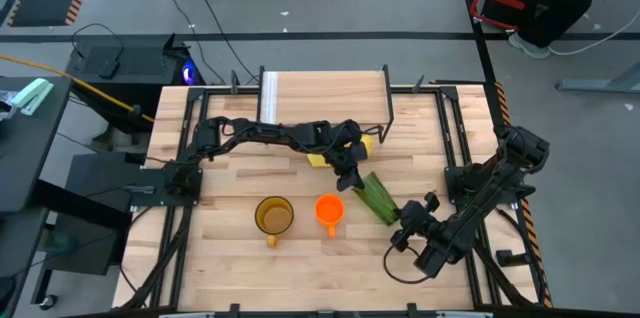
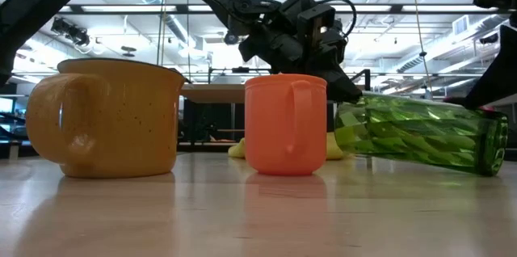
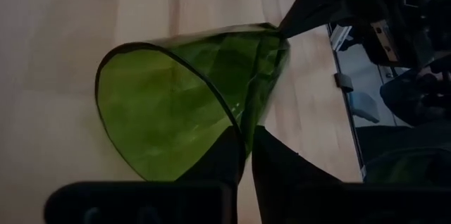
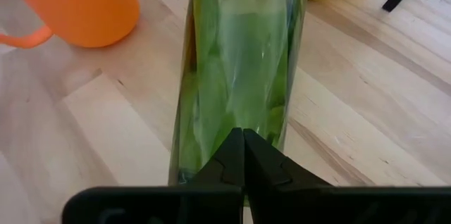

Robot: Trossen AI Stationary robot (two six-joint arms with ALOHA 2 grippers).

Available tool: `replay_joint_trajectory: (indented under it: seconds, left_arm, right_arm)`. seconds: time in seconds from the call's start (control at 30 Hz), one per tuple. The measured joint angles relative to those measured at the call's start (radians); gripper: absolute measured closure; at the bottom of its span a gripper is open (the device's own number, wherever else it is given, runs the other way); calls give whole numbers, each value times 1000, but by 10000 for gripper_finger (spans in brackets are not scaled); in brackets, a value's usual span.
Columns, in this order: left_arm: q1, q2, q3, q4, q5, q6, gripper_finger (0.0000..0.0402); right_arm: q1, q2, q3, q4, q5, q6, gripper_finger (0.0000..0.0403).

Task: Stack small to large cups/mugs on shelf
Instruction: Put the green cup on the shelf

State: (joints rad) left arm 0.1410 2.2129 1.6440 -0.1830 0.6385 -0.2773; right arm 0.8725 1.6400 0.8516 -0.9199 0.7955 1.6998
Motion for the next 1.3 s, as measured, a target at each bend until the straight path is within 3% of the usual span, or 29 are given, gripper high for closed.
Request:
replay_joint_trajectory:
  seconds: [0.4,0.77,1.07,1.3]
  left_arm:
    - [-49,-71,1,-9,-73,49,390]
    - [-76,-117,1,-140,-178,80,390]
    - [-145,-141,145,-327,-299,140,390]
    - [-174,-141,221,-414,-317,132,390]
  right_arm:
    - [50,-131,-5,-19,43,-32,396]
    - [99,-226,-1,-23,59,-54,399]
    - [62,-176,-1,-36,-16,-47,400]
    - [-15,-131,-1,-32,-57,-78,400]
